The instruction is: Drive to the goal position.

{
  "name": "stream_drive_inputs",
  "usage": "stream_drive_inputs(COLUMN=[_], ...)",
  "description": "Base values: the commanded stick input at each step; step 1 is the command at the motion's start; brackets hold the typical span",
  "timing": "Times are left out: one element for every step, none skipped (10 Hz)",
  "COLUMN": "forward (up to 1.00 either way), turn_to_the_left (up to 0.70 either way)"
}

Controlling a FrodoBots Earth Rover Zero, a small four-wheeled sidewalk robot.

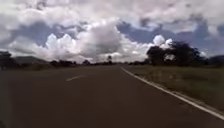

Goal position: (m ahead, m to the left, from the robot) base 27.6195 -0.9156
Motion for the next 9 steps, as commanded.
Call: stream_drive_inputs(forward=[1.0,1.0,1.0,1.0,1.0,1.0,1.0,1.0,1.0], turn_to_the_left=[-0.4,-0.36,-0.18,-0.06,-0.03,0.0,0.0,0.0,0.0])
